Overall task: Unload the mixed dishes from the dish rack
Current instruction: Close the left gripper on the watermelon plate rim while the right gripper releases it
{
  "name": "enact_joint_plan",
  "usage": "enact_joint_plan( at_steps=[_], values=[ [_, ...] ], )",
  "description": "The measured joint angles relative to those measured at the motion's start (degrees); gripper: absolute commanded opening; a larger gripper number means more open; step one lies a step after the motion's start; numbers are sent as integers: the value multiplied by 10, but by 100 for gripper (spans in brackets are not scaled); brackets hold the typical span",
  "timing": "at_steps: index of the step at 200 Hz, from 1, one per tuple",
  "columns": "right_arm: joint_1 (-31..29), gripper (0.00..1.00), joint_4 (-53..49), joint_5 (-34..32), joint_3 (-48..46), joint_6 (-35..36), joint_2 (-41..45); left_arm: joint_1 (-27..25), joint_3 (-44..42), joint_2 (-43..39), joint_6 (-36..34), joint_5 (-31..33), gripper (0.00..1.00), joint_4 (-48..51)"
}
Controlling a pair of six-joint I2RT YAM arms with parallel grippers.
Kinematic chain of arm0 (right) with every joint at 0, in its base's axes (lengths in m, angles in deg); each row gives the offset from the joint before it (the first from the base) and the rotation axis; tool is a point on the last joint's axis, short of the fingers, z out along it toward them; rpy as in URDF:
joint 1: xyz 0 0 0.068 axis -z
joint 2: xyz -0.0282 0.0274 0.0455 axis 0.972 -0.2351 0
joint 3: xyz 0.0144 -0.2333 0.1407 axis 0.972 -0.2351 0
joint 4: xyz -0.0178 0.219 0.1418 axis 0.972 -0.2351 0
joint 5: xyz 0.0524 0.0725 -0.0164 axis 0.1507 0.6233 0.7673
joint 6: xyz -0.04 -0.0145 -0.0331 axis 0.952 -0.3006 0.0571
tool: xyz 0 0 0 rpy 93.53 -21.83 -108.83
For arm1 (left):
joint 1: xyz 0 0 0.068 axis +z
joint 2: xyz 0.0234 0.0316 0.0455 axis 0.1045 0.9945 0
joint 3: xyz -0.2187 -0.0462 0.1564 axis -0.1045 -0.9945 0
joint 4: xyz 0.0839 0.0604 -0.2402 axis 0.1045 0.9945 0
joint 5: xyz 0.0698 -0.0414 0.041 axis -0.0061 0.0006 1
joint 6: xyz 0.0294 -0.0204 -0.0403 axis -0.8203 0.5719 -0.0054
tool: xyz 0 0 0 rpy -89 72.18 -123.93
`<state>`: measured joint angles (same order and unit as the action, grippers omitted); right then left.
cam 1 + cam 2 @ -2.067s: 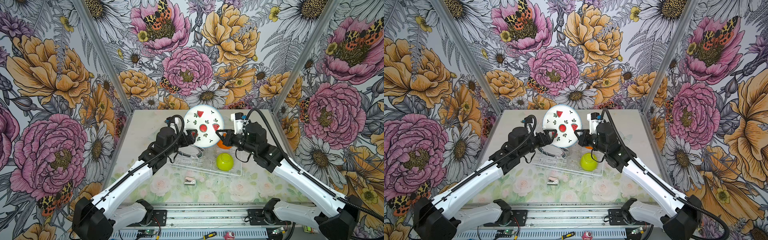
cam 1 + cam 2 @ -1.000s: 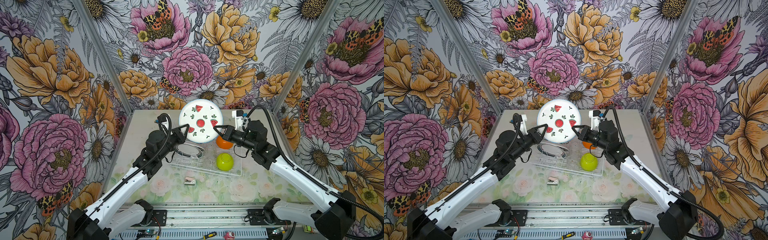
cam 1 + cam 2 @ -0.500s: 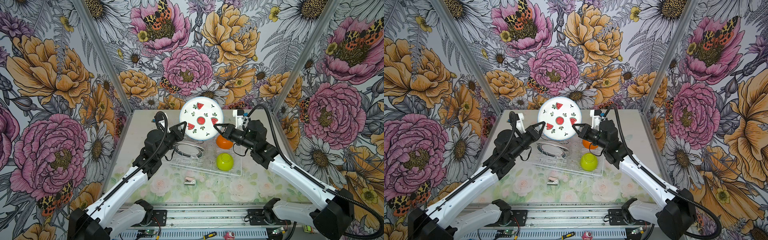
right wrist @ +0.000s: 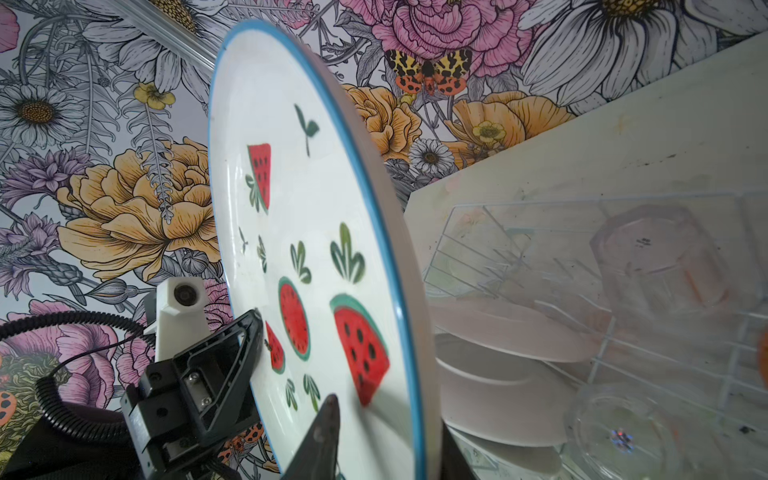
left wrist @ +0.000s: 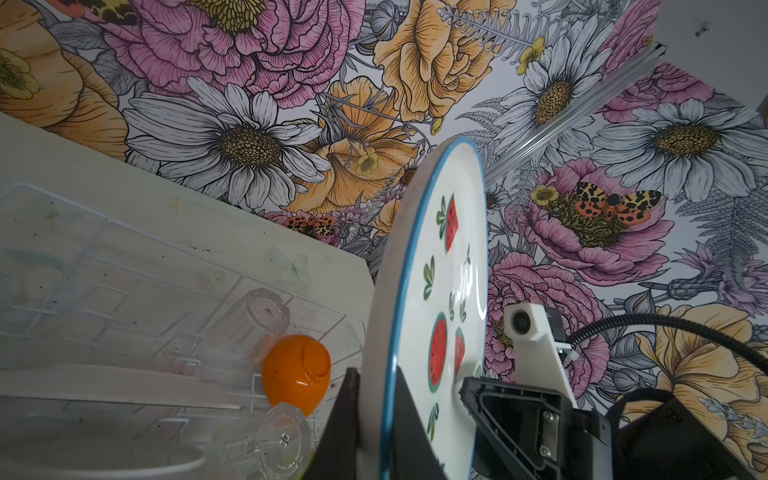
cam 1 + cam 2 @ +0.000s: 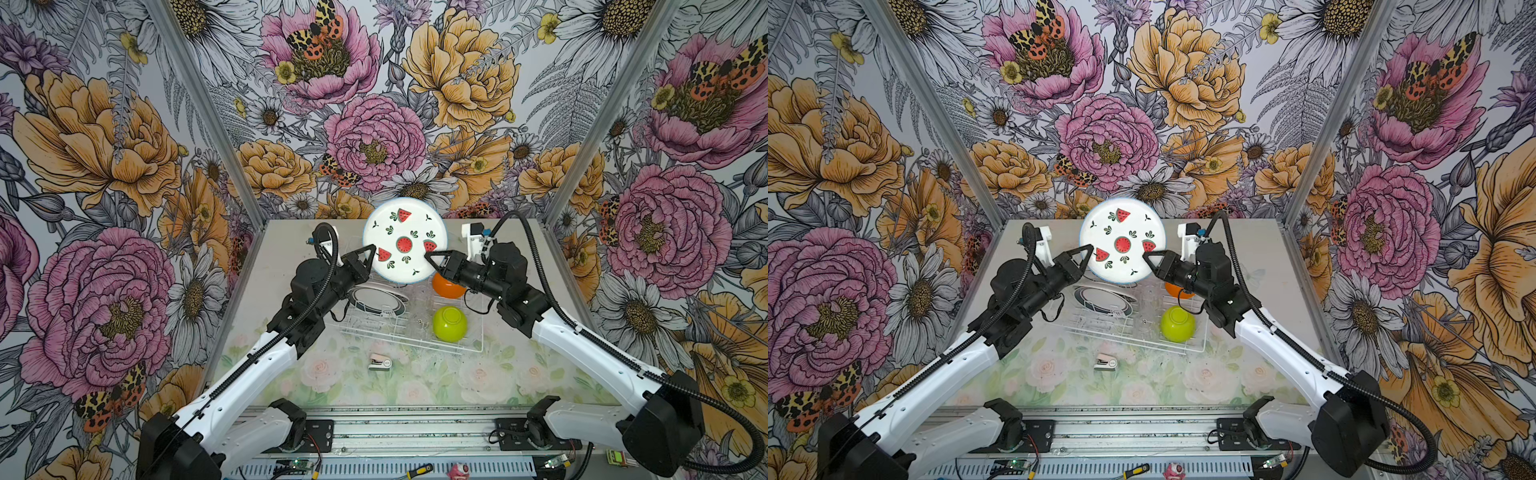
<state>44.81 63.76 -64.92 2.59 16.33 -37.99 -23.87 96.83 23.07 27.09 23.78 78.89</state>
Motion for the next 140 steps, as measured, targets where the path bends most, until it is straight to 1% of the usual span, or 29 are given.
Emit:
enact_joint_plan(
  at_steps=[35,45,60,79,103,122,140],
  values=[
    [-2,50,-3,5,-12,8,0,2,-8,3,-5,-9,0,7],
    [-2,53,-3,7,-14,10,0,4,-9,3,-5,-12,0,8],
    [-3,55,-2,9,-15,10,0,6,-11,3,-4,-17,0,10],
    [-3,62,-1,11,-16,12,0,10,-12,4,-5,-23,0,12],
    [-3,77,7,12,-20,15,2,20,-12,10,-5,-34,0,13],
    [-3,82,7,11,-28,19,9,30,-12,18,-3,-49,0,14],
    [-3,84,7,10,-33,23,14,39,-12,22,-2,-61,0,14]
  ],
)
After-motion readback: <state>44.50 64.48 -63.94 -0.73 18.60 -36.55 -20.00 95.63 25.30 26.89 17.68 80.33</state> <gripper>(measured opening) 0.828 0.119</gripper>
